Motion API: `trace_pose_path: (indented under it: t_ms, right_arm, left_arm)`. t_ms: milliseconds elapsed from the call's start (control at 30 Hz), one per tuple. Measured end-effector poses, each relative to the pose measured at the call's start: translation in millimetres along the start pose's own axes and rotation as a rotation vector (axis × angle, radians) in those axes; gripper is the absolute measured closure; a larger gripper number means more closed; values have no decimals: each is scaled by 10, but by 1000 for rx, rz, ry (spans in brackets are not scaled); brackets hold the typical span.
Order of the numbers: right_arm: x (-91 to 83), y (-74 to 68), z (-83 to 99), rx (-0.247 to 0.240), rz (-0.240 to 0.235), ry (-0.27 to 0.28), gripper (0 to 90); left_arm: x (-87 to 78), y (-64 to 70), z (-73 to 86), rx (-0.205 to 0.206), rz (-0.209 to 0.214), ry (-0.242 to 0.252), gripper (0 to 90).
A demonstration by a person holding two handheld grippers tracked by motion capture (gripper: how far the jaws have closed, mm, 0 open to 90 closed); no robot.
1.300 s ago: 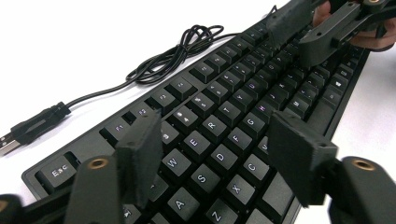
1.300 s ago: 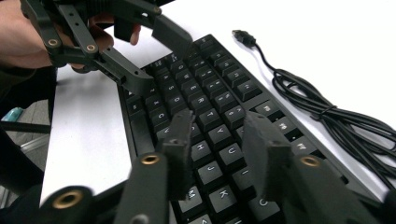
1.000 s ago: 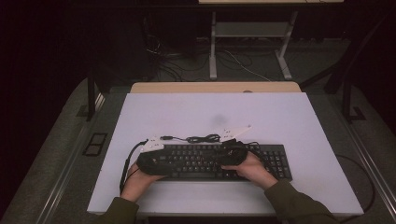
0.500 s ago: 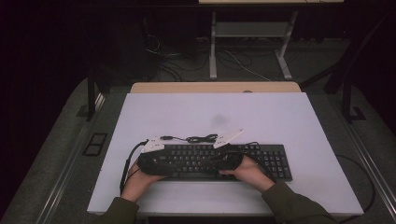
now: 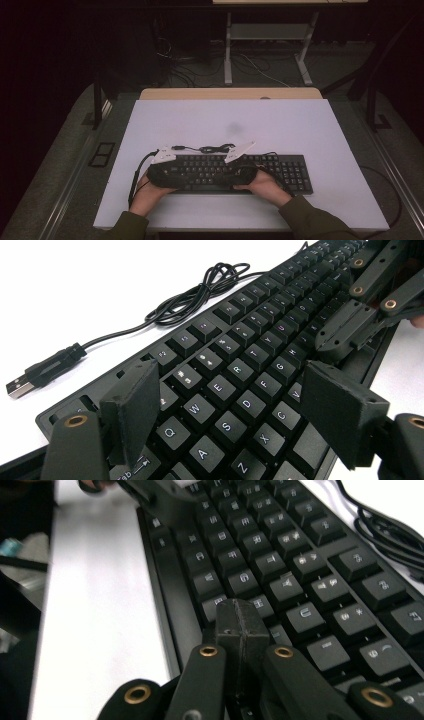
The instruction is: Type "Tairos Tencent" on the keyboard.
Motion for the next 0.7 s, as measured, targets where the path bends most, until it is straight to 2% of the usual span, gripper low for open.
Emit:
trace_pose_path:
  t_ms: [400, 700]
  right_arm:
    - [-13, -7, -4, 6, -5, 6, 894]
    - [-91, 29, -25, 24, -14, 45, 867]
  left_arm:
    - [-2, -1, 2, 8, 0, 3, 227]
    - [-5, 0, -1, 10, -1, 5, 227]
Point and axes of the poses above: each handheld gripper's, and its own axes: x roughly forward along the jaws, z roughly out of its underside, y roughly to its right, the point moved 2 cm from there along x, roughly forward along the jaws, and after that the axes turned 3 degrees about y, right-handed, at the moved point
